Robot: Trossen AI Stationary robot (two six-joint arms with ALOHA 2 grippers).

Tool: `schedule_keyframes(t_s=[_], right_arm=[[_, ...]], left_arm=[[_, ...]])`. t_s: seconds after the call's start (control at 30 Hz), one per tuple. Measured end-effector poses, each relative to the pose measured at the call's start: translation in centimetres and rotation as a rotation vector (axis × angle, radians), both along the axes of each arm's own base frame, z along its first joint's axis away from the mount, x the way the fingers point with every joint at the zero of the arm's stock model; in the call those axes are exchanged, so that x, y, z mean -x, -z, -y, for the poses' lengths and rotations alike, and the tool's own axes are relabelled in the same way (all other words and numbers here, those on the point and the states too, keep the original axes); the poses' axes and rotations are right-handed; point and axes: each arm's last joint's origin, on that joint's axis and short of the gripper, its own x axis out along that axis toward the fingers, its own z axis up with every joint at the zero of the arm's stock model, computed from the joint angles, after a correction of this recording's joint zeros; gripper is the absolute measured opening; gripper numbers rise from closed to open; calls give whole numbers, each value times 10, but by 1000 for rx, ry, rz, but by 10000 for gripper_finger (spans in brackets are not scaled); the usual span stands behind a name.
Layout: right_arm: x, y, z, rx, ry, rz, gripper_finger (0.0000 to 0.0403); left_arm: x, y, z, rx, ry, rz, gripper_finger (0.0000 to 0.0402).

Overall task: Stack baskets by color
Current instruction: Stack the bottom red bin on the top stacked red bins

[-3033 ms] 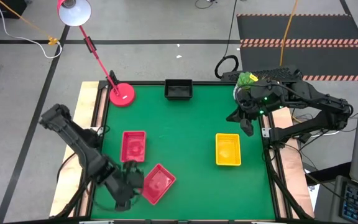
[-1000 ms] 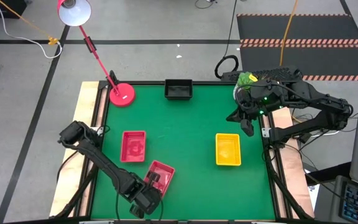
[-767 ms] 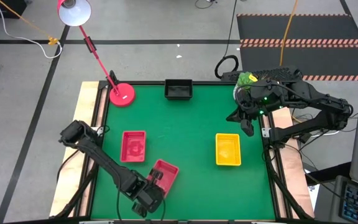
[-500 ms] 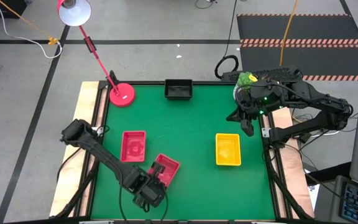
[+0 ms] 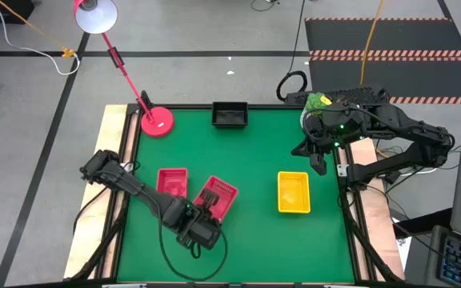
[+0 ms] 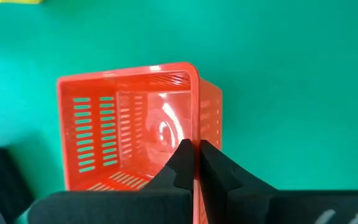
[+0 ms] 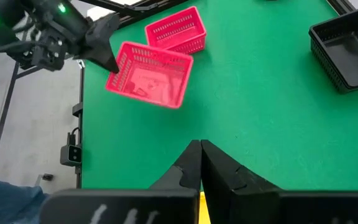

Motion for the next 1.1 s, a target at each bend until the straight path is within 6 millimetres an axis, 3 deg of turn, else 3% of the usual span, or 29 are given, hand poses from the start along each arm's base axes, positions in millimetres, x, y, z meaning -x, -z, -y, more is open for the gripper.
schedule_keyframes(t_s=[0.4, 0.7, 1.1], right_arm=[[0, 0, 0, -3, 2, -1, 0], [0, 0, 0, -6, 5, -1, 0], [0, 0, 0, -6, 5, -1, 0]], left_arm=[[-5, -62, -45, -125, -126, 56, 8], [3, -111, -61, -81, -230, 183, 8], [38, -156, -74, 15, -390, 384, 4]])
